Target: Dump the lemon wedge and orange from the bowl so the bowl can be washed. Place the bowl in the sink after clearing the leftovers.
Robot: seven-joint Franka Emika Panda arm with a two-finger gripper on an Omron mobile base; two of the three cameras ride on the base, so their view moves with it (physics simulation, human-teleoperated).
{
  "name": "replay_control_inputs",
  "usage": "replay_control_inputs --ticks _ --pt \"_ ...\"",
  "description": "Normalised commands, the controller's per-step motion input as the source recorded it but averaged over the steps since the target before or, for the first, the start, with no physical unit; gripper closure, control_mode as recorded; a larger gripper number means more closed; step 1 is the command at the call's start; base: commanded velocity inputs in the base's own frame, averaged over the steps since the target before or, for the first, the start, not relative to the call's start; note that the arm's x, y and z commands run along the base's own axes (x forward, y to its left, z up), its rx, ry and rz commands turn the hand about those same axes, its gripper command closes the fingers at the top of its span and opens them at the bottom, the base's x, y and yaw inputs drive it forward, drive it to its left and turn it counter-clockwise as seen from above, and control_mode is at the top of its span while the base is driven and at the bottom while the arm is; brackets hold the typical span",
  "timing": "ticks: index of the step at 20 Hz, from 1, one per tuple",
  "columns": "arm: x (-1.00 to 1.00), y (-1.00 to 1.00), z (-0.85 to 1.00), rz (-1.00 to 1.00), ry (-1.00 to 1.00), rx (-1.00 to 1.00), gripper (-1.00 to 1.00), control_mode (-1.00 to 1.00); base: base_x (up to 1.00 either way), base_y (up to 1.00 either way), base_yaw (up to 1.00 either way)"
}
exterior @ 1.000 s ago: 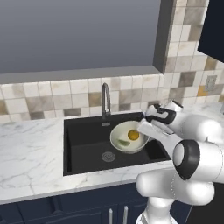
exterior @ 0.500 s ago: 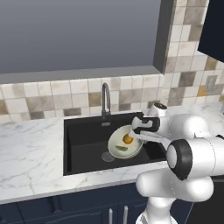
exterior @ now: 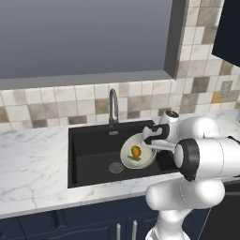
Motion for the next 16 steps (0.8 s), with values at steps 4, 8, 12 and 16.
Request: replay_control_inputs --ticks 4,8,12,16 --pt "0.07 -0.01 0.00 0.00 -0.05 -0.05 1.00 -1.00 0.00 0.00 0.00" --pt "0.00 0.04 0.00 0.00 0.00 -0.06 1.00 -1.00 0.00 0.00 0.00" --pt "0.04 0.01 -0.06 0.04 0.00 -0.15 1.00 -1.00 0.00 0.00 0.00" --pt "0.00 0.00 -0.15 0.00 -0.05 -0.27 1.00 -1.00 0.00 0.00 0.00"
